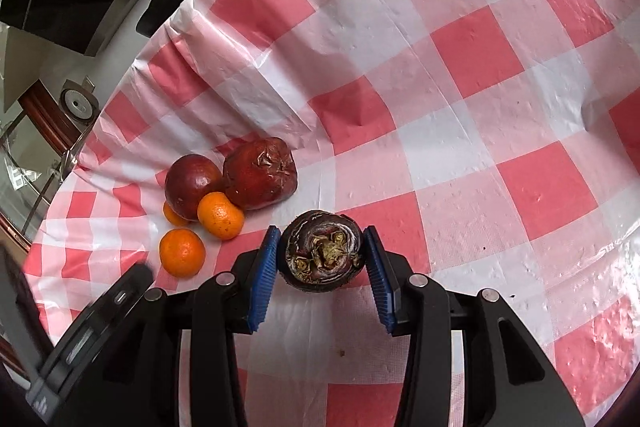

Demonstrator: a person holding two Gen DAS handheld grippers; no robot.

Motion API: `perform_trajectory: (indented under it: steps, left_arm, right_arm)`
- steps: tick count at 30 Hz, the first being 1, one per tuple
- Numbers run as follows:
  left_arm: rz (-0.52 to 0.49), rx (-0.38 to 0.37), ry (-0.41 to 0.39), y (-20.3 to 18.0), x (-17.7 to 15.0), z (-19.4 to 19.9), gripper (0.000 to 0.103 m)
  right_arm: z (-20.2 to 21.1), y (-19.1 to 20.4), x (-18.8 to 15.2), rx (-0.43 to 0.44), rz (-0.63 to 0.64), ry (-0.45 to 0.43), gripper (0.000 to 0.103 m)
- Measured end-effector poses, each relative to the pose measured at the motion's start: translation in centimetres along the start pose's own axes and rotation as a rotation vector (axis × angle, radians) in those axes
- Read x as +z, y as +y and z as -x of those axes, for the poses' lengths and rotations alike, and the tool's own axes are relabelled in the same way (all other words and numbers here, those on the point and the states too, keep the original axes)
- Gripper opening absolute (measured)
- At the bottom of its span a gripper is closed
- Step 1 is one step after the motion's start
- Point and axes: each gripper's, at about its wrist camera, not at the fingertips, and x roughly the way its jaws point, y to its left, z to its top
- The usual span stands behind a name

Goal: Organize fruits
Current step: 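Grasp the last dark purple round fruit with the right tool while the left tool grasps an orange, then carry the dark fruit and the orange in both tools over the white box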

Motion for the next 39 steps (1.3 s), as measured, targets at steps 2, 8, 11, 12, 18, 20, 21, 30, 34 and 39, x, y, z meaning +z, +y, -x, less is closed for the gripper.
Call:
perform_trajectory:
  steps: [2,8,11,12,18,20,21,30,34,39]
  left_arm:
    - [-0.022,-0.004,0.043,-0.9,0.6,-1.6,0.085]
    - [-0.087,0.002,0.141,-2.3,1.3,-4.7,0.055]
    - [-0.082,-0.007,0.147,-2.2,1.4,-4.9,0.048]
    - [-0.076,-0.007,0.145,-2.0,1.4,-4.9,0.046]
    - [-0.112,0.006,0.041,-1.8,0.7,-2.1,0.045]
    - [-0.098,0.01,0.014,-1.5,0.3,-0.7,0.045]
    - [-0.064,-0.01,0.009,-1.2,0.1,0.2,0.045]
    - [0.056,-0.045,-0.001,1.7,-5.0,6.7,0.045]
    - [0.038,-0.032,-0.02,2.0,-5.1,7.3,0.045]
    - [0.021,-0.055,-0.001,1.5,-5.4,7.0,0.045]
  right_arm:
    - [0.0,0.0,0.0,-0.002,-0.006,-0.001,0.043]
    - [-0.2,-0.1,-0.1,-0.007,0.003,0.0,0.043]
    - [-0.3,0.1,-0.2,-0.009,0.01,0.0,0.043]
    - [-0.3,0.1,-0.2,-0.009,0.009,0.0,0.043]
    - [-0.1,0.1,-0.2,-0.004,0.01,-0.001,0.043]
    - [0.0,0.2,-0.3,0.0,0.012,0.0,0.043]
    - [0.0,0.2,-0.3,0.004,0.013,-0.001,0.043]
    - [-0.4,0.1,-0.2,0.01,0.017,0.01,0.043]
    - [-0.4,0.2,-0.2,0.011,0.019,0.011,0.043]
    - [-0.4,0.2,-0.2,0.012,0.017,0.009,0.043]
